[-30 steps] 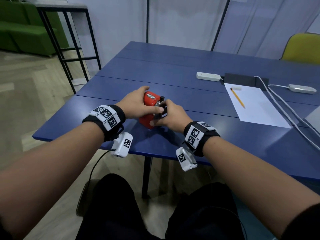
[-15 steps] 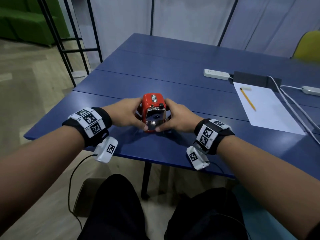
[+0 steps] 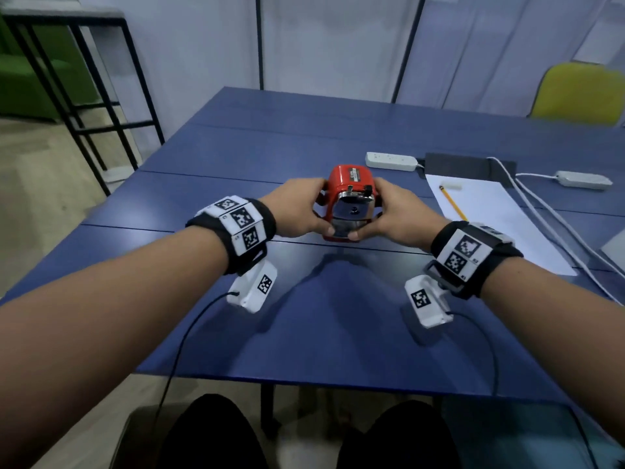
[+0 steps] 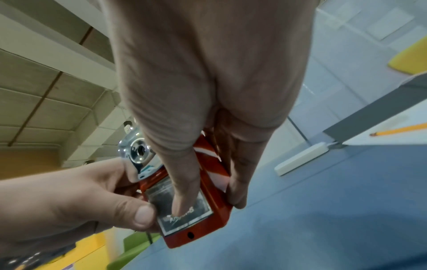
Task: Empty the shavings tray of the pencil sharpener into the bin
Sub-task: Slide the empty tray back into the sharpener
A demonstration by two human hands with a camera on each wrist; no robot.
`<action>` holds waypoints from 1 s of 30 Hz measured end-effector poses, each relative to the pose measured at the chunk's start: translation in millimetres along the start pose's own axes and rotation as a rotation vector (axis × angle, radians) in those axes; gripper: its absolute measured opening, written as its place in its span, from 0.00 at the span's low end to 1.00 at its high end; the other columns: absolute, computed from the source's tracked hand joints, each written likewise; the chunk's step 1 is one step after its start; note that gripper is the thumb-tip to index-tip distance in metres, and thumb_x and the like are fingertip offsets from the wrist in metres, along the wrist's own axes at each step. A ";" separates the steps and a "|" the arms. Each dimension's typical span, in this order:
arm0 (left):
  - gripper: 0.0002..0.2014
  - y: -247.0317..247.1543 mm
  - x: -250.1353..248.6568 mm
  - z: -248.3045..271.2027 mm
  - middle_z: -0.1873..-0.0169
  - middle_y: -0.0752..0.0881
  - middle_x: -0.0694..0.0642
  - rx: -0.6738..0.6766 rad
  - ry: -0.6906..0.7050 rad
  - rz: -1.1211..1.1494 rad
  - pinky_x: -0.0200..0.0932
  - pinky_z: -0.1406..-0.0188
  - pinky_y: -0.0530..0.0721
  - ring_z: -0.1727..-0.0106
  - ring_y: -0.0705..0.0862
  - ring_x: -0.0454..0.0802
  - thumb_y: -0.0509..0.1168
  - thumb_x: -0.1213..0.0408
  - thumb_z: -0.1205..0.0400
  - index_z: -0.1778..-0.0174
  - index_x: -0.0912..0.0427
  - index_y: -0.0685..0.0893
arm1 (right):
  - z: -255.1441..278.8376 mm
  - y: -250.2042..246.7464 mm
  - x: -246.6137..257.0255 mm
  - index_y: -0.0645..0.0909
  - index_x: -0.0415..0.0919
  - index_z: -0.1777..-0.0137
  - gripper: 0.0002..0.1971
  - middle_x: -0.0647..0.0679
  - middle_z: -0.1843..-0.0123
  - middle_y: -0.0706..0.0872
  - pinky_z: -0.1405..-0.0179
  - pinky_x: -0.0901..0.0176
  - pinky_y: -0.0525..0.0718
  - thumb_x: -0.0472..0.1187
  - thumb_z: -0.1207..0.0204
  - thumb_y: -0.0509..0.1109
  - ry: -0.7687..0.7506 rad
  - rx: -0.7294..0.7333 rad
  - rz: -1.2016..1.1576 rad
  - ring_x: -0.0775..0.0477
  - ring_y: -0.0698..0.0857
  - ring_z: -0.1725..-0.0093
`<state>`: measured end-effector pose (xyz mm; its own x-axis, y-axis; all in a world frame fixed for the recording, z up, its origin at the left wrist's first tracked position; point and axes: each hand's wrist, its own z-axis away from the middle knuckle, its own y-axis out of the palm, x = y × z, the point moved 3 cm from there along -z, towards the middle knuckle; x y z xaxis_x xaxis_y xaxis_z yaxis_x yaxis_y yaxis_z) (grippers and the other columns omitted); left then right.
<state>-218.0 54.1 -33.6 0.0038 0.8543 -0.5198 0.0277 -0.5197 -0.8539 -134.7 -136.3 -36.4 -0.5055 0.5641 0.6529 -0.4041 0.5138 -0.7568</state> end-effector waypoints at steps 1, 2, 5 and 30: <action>0.38 1.8 -7.0 -18.8 0.30 0.86 0.50 -0.001 0.015 -0.020 0.50 0.31 0.84 0.35 0.88 0.51 0.84 0.53 0.29 0.23 0.54 0.78 | -5.5 -11.3 -9.0 0.79 0.50 0.24 0.46 0.56 0.33 0.91 0.24 0.45 0.84 0.46 0.44 0.95 0.013 -0.019 0.012 0.52 0.89 0.31; 0.39 3.9 -13.9 -37.6 0.30 0.86 0.50 0.002 0.025 -0.030 0.50 0.31 0.83 0.33 0.87 0.51 0.85 0.52 0.30 0.24 0.54 0.79 | -10.5 -22.4 -17.4 0.80 0.50 0.25 0.46 0.56 0.34 0.92 0.24 0.46 0.84 0.46 0.44 0.95 0.019 -0.034 0.029 0.52 0.89 0.32; 0.37 11.3 -38.1 -92.1 0.31 0.86 0.51 0.009 0.060 -0.045 0.47 0.30 0.81 0.31 0.85 0.51 0.85 0.55 0.29 0.25 0.56 0.80 | -28.2 -59.4 -44.6 0.83 0.48 0.26 0.42 0.53 0.35 0.93 0.25 0.46 0.85 0.43 0.42 0.94 0.038 -0.086 0.094 0.49 0.90 0.34; 0.30 89.5 -50.3 -306.2 0.41 0.91 0.54 0.035 -0.040 -0.108 0.54 0.34 0.86 0.40 0.89 0.58 0.83 0.50 0.31 0.34 0.56 0.87 | -152.9 -119.6 -194.9 0.88 0.44 0.34 0.24 0.47 0.40 0.93 0.45 0.58 0.80 0.38 0.30 0.87 0.258 -0.119 0.246 0.43 0.89 0.43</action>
<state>90.4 -32.0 -76.0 -0.0369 0.9047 -0.4245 -0.0095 -0.4250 -0.9051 128.7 -208.8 -68.3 -0.3614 0.8168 0.4497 -0.1956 0.4051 -0.8931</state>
